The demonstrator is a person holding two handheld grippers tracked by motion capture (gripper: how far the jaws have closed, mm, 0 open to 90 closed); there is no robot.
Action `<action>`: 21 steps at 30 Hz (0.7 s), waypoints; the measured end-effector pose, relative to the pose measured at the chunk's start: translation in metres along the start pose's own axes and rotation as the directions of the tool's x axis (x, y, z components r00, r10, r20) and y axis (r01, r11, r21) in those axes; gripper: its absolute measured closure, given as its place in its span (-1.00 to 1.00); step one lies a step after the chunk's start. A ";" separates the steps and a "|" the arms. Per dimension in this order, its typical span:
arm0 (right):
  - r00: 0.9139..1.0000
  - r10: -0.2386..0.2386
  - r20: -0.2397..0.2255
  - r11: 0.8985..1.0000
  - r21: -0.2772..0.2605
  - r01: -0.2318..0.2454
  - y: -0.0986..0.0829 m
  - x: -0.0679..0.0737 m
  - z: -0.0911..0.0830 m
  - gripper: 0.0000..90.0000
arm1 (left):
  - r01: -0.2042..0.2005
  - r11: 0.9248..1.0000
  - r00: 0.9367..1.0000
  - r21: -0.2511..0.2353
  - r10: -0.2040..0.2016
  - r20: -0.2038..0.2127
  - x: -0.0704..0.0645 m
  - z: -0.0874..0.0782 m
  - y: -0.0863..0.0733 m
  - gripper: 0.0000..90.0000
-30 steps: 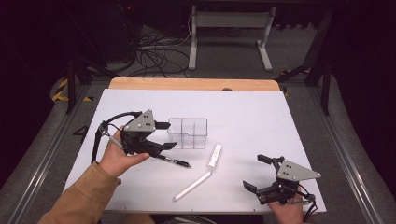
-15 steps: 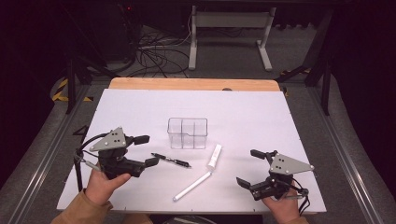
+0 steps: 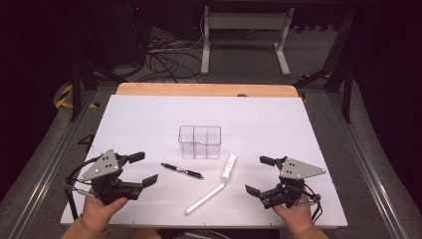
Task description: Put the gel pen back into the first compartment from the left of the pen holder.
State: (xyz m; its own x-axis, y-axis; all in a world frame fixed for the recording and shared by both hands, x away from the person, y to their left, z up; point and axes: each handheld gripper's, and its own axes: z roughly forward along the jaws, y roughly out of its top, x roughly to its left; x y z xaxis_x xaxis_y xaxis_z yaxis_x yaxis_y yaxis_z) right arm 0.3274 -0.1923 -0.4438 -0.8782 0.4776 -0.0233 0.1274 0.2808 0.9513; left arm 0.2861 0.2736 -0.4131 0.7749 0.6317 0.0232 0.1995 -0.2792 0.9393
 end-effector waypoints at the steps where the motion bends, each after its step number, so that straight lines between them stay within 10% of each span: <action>1: 1.000 -0.002 0.001 1.000 0.005 0.002 0.001 0.000 0.001 -0.99 | -0.009 1.000 1.000 -0.002 0.009 -0.013 0.000 -0.001 0.000 -0.57; 21: 0.998 0.037 -0.048 0.999 0.029 -0.035 0.014 0.006 0.018 -0.83 | -0.015 0.999 0.997 -0.033 0.013 -0.078 0.002 -0.012 -0.008 -0.55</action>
State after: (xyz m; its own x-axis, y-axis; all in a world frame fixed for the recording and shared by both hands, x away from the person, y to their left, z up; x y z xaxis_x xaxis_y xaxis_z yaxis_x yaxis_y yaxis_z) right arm 0.3317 -0.1706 -0.4358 -0.8942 0.4469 0.0266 0.1720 0.2879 0.9421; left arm 0.2794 0.2856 -0.4163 0.7280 0.6828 0.0620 0.1674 -0.2648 0.9497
